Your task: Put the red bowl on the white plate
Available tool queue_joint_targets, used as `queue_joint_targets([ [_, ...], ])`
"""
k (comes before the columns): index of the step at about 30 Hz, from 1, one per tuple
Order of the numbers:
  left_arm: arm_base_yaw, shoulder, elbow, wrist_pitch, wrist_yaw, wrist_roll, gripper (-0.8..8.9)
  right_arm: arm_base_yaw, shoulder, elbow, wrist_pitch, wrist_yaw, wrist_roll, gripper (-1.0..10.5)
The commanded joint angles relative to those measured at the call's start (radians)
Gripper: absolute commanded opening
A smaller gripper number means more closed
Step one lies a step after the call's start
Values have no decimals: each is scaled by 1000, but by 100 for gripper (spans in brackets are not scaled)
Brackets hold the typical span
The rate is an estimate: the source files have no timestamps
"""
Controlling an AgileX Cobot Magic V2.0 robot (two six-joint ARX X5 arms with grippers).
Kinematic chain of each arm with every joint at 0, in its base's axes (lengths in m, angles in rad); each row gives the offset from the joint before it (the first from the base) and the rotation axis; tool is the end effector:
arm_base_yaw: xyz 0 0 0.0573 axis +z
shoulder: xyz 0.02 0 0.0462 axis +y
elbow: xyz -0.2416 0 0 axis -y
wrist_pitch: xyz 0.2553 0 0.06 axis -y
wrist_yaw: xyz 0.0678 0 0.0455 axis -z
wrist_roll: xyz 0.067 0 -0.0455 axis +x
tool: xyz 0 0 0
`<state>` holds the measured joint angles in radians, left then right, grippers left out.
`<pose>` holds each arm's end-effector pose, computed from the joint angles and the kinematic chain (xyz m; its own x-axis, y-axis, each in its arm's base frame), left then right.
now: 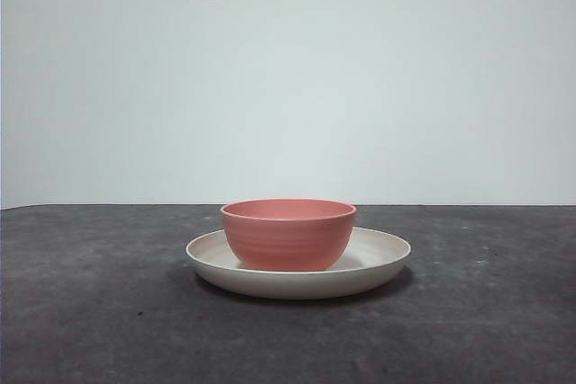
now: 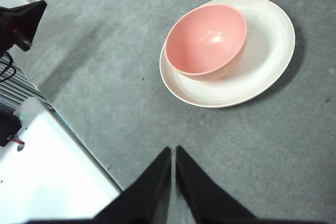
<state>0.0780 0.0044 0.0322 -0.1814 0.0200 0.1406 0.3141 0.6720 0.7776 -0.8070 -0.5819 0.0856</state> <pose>0.1647 0.0115 0.1510 0.9866 0.0571 -0.1530 -0.0363 0.9901 0.1355 0.1532 0.0885 0.2606 0.4372 0.7199 -0.5391 -0.6026 0.6794 0.4187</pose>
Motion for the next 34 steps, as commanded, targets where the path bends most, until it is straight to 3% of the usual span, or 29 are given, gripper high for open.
queue_joint_targets([
  [1,2,-2,-21,-6,-6,8,8,5,5,5,11,-4,-8,8],
  [28,2,-1,-20,-6,-5,2,8,5,5,6,26,3,-8,8],
  [34,2,-1,-20,-6,-5,2,8,-16,-18,2,121,81,-117,8],
])
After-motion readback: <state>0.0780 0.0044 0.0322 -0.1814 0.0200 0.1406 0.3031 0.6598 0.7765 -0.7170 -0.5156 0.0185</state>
